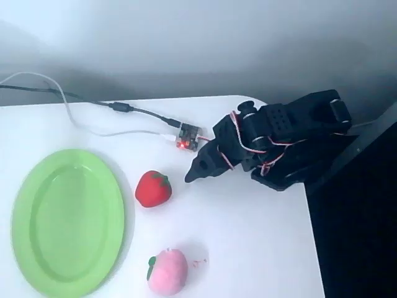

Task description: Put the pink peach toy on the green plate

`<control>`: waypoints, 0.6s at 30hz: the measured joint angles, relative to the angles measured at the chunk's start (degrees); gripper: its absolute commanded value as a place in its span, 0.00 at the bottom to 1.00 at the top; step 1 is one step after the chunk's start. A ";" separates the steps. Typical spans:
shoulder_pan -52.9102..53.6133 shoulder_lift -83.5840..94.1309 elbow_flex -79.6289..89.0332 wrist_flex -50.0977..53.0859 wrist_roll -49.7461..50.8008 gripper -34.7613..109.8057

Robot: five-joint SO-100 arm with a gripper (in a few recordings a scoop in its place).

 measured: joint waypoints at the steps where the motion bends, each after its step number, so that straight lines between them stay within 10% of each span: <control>1: 0.00 0.00 0.00 0.00 -0.09 0.24; 18: 4.22 0.00 -0.26 -1.85 -19.34 0.30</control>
